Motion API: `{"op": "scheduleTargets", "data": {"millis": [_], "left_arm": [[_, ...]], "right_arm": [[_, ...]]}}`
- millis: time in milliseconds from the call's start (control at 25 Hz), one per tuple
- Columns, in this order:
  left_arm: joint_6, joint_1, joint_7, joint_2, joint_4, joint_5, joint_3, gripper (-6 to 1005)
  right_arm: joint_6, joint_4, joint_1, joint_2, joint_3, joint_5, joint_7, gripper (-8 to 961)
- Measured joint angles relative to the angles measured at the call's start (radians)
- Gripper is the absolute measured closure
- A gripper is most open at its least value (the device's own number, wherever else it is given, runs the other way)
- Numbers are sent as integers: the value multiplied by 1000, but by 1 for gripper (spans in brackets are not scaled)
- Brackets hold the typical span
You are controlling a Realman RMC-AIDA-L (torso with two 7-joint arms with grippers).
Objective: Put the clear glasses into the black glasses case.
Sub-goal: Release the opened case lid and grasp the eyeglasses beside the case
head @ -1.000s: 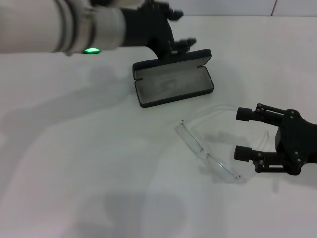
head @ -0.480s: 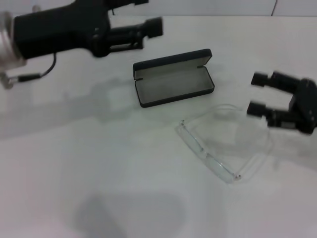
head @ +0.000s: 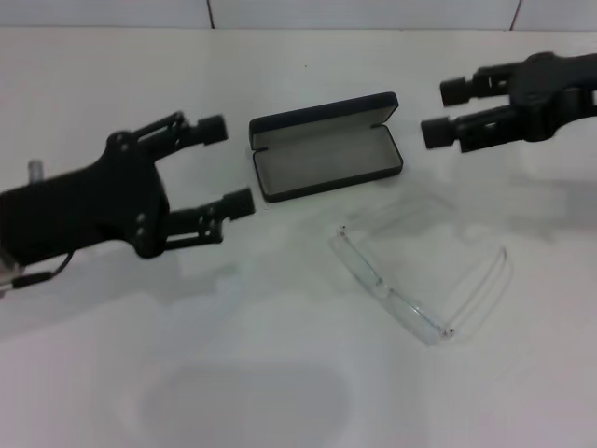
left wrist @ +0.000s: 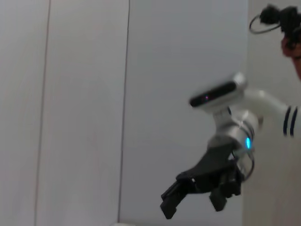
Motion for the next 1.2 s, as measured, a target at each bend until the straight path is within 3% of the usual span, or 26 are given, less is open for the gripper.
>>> {"op": "scheduleTargets", "data": {"millis": [200, 480, 880, 1200], "left_arm": [[-3, 30, 36, 9, -24, 27, -28, 131], [4, 33, 31, 24, -23, 166, -54, 133], [0, 27, 33, 26, -14, 243, -62, 135], [-45, 18, 44, 21, -16, 252, -74, 136]], "right_arm": [[-61, -39, 135, -13, -69, -219, 209, 126], [-121, 24, 274, 1, -143, -400, 341, 141], [-115, 93, 352, 10, -275, -462, 553, 162], [-22, 254, 398, 20, -366, -479, 582, 179]]}}
